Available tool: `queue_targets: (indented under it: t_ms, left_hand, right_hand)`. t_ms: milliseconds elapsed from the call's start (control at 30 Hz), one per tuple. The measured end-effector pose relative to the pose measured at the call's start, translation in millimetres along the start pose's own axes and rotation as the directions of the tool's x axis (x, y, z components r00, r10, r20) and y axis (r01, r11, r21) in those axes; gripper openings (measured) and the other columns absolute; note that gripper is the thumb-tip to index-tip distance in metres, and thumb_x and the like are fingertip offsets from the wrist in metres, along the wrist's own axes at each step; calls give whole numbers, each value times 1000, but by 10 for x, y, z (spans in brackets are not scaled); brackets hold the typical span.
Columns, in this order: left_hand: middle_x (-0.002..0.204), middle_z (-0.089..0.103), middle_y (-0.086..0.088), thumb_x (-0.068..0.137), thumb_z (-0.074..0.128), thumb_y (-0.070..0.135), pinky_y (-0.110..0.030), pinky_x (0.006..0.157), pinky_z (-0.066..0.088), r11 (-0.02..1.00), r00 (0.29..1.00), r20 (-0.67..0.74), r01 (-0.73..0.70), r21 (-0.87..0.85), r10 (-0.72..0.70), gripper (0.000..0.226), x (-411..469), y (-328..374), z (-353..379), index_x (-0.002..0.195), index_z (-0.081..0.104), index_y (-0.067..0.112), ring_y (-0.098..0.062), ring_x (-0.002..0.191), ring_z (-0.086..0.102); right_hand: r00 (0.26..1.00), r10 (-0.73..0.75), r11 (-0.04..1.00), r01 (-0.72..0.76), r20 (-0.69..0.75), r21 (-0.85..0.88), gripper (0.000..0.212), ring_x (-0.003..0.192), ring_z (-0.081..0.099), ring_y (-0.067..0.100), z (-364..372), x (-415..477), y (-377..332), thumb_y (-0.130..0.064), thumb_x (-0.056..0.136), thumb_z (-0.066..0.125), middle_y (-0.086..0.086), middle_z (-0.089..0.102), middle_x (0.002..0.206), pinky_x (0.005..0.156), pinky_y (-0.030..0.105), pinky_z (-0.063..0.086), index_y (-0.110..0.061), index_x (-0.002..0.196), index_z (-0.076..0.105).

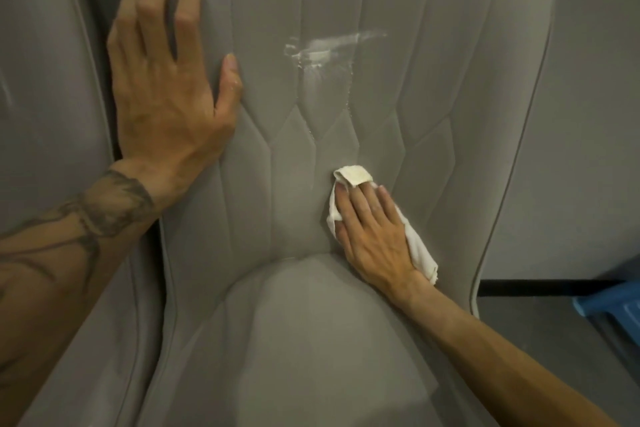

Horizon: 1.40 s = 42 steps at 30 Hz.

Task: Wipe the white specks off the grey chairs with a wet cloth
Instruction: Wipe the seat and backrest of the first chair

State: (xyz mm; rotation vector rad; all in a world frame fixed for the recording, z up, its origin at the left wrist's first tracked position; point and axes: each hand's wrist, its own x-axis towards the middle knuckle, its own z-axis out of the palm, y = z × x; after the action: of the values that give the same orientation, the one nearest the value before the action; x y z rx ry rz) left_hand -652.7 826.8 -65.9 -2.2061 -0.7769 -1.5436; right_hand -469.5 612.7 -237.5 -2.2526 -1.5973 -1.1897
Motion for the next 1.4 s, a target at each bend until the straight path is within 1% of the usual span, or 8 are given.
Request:
queue_targets:
  t_ms: [167, 333, 533, 800, 1000, 1100, 1267, 1400]
  left_hand:
    - [169, 22, -22, 105, 44, 42, -48, 122, 24, 1000, 999, 34, -1, -14, 2, 69, 16, 3, -5, 162, 25, 8, -44, 150, 33]
    - [169, 23, -20, 105, 45, 41, -47, 122, 24, 1000, 999, 32, -3, -16, 4, 68, 21, -10, 16, 162, 25, 9, -42, 150, 32]
    - [168, 24, -22, 104, 46, 33, -47, 125, 23, 994, 1000, 22, -6, -111, 8, 65, 31, -29, 11, 161, 27, 7, -44, 148, 34]
    - [168, 25, -20, 103, 49, 32, -48, 124, 27, 994, 999, 31, 8, -112, -5, 66, 29, -22, 6, 162, 27, 9, -42, 149, 34]
    - [169, 24, -20, 103, 49, 31, -47, 125, 26, 994, 999, 44, 10, -109, -5, 67, 43, -2, -19, 162, 27, 9, -41, 149, 33]
    - [169, 23, -20, 102, 50, 30, -49, 124, 27, 993, 998, 62, 19, -115, -12, 67, 46, 5, -42, 162, 27, 7, -42, 150, 33]
    - [169, 24, -20, 102, 50, 30, -48, 124, 28, 994, 999, 44, 10, -106, -5, 67, 47, -8, -24, 162, 28, 8, -41, 150, 34]
    - [169, 24, -20, 102, 50, 30, -48, 123, 28, 995, 999, 41, 10, -96, -6, 67, 36, -7, -11, 162, 28, 8, -41, 149, 35]
  right_hand:
    - [955, 258, 957, -274, -148, -98, 62, 162, 4, 29, -486, 850, 404, -31, 110, 16, 15, 10, 173, 131, 51, -1, -6, 165, 2]
    - [794, 434, 883, -469, -426, 25, 60, 159, 17, 31, -791, 1818, 698, -30, 109, 19, 17, 21, 170, 130, 51, 11, -4, 163, 17]
    - [985, 147, 988, -151, -91, -38, 64, 162, 8, 28, -640, 1007, 377, -36, 110, 18, 11, 10, 174, 133, 45, 3, -12, 164, -8]
    - [812, 358, 929, -359, -461, 89, 58, 159, 23, 27, -1085, 2273, 756, -27, 109, 24, 15, 26, 170, 131, 44, 19, -3, 162, 24]
    - [980, 62, 997, -70, -191, -40, 62, 161, 15, 29, -881, 1518, 388, -32, 110, 25, 15, 17, 172, 132, 43, 12, -5, 164, 15]
    - [979, 0, 999, -10, -203, -49, 61, 161, 14, 29, -1028, 1751, 682, -33, 111, 20, 16, 16, 172, 132, 43, 13, -5, 165, 13]
    - [877, 237, 971, -226, -418, 75, 59, 160, 21, 27, -1169, 2370, 696, -29, 110, 22, 17, 23, 170, 131, 44, 17, -4, 163, 23]
    - [961, 69, 998, -62, -267, 34, 61, 161, 15, 30, -939, 1818, 348, -32, 110, 24, 16, 19, 172, 132, 43, 12, -4, 164, 19]
